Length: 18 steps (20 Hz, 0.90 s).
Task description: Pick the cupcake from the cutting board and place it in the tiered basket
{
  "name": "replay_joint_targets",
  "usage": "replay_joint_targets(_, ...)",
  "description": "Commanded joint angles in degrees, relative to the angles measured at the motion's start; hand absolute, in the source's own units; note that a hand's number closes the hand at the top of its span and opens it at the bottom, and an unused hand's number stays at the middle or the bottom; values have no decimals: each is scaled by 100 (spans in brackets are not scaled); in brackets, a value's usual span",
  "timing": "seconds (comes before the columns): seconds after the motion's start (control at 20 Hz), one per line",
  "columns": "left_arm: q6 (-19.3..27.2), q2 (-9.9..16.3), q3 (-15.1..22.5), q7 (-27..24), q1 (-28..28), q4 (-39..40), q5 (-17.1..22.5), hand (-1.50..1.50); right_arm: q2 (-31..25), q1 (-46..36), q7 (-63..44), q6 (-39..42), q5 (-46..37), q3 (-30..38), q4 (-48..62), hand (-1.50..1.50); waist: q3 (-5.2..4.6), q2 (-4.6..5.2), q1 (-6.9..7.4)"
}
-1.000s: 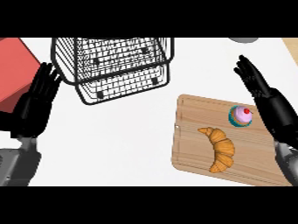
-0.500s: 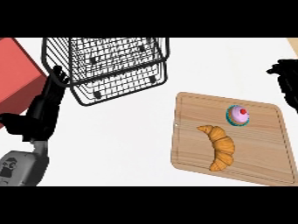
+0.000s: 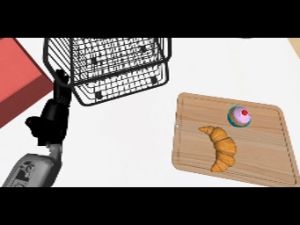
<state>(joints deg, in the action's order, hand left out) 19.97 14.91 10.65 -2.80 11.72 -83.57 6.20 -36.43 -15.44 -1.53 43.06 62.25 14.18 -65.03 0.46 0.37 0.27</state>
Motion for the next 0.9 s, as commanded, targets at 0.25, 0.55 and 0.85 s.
replay_joint_targets(0.25, 9, -201, 342, 118, -4, -3, -188, 0, -2142, -355, 182, 1451, -2127, 486, -614, -150, -37, -10, -68)
replay_joint_targets(0.55, -112, -109, 295, 13, -233, -105, -147, 0, -2417, -561, 346, 1215, -4022, 420, -1964, -150, -39, -33, 16)
replay_joint_targets(0.85, 205, -440, 493, 360, 41, -153, -441, 0, -1979, -530, 293, 805, -5257, -197, -2818, -150, -43, -34, -12)
